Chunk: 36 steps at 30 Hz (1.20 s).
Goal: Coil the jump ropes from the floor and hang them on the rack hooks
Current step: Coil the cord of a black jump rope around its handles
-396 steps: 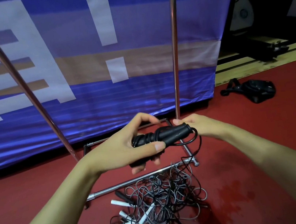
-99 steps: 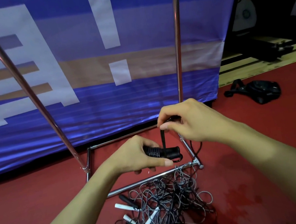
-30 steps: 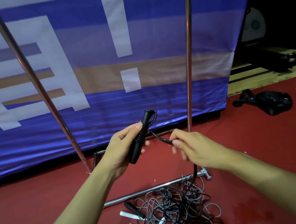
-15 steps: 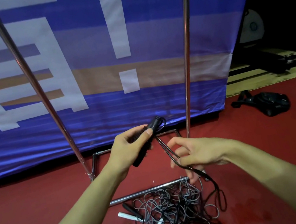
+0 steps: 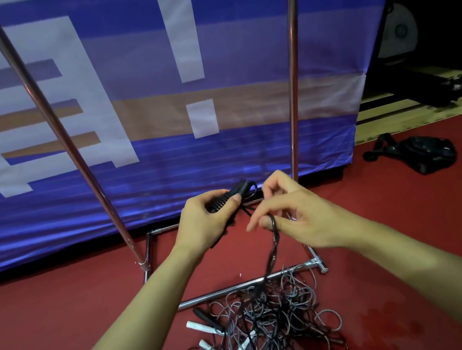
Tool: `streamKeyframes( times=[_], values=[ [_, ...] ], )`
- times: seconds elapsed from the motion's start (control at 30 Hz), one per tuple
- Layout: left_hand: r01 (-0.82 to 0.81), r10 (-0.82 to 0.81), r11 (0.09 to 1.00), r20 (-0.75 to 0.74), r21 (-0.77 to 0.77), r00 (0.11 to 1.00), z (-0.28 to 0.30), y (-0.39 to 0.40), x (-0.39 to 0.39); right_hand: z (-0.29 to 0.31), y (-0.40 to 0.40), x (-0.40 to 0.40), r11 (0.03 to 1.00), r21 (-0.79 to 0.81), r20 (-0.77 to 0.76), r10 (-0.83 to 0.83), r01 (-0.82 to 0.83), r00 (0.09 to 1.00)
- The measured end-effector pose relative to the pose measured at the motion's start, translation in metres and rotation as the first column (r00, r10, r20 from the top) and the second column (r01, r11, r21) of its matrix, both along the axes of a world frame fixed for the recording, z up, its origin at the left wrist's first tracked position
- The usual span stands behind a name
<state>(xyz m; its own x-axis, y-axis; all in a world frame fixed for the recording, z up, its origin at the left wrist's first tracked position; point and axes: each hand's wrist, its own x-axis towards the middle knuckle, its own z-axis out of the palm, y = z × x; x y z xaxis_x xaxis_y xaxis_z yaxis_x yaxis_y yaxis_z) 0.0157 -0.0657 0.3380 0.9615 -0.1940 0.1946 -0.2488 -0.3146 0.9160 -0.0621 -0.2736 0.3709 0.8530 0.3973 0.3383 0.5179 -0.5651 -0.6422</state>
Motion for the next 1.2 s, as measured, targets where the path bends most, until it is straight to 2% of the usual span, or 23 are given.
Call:
streamKeyframes(
  times=[0.1, 0.23, 0.37, 0.47, 0.57, 0.63, 0.7, 0.8, 0.9, 1.03, 1.1, 1.2],
  values=[
    [-0.023, 0.018, 0.995, 0.059, 0.094, 0.998, -0.001, 0.002, 0.005, 0.006, 0.01, -0.007, 0.986, -0.164, 0.076, 0.052, -0.039, 0.996],
    [-0.083, 0.056, 0.979, 0.145, 0.187, 0.988, -0.001, 0.012, 0.013, 0.019, 0.014, -0.018, 0.915, -0.38, 0.089, 0.184, -0.137, 0.979],
    [-0.145, 0.078, 0.948, 0.235, 0.284, 0.969, -0.008, 0.025, 0.017, 0.022, 0.028, -0.035, 0.857, -0.461, 0.083, 0.298, -0.228, 0.951],
    [-0.217, 0.121, 0.91, 0.276, 0.352, 0.953, -0.016, 0.043, 0.026, 0.026, 0.033, -0.043, 0.856, -0.45, 0.048, 0.307, -0.254, 0.95],
    [-0.243, 0.153, 0.897, 0.257, 0.369, 0.954, -0.023, 0.057, 0.032, 0.029, 0.03, -0.041, 0.917, -0.302, 0.003, 0.274, -0.26, 0.962],
    [-0.257, 0.163, 0.885, 0.259, 0.388, 0.952, -0.028, 0.06, 0.034, 0.024, 0.029, -0.036, 0.966, -0.085, -0.08, 0.238, -0.245, 0.968],
    [-0.27, 0.164, 0.858, 0.265, 0.436, 0.95, -0.034, 0.061, 0.036, 0.019, 0.031, -0.03, 0.969, 0.173, -0.162, 0.202, -0.174, 0.966],
    [-0.262, 0.152, 0.802, 0.241, 0.537, 0.959, -0.042, 0.063, 0.039, 0.022, 0.033, -0.026, 0.843, 0.537, -0.32, 0.239, -0.032, 0.917],
    [-0.241, 0.155, 0.772, 0.194, 0.589, 0.969, -0.047, 0.068, 0.04, 0.034, 0.034, -0.029, 0.662, 0.747, -0.356, 0.324, 0.058, 0.877],
    [-0.177, 0.1, 0.738, 0.154, 0.651, 0.983, -0.05, 0.066, 0.039, 0.047, 0.029, -0.026, 0.446, 0.878, -0.359, 0.37, 0.175, 0.857],
    [-0.107, 0.051, 0.731, 0.103, 0.674, 0.993, -0.05, 0.063, 0.038, 0.051, 0.022, -0.017, 0.395, 0.89, -0.369, 0.325, 0.23, 0.871],
    [0.092, -0.1, 0.722, -0.028, 0.686, 0.995, -0.056, 0.057, 0.036, 0.057, 0.012, 0.0, 0.313, 0.902, -0.374, 0.226, 0.296, 0.9]
  ],
)
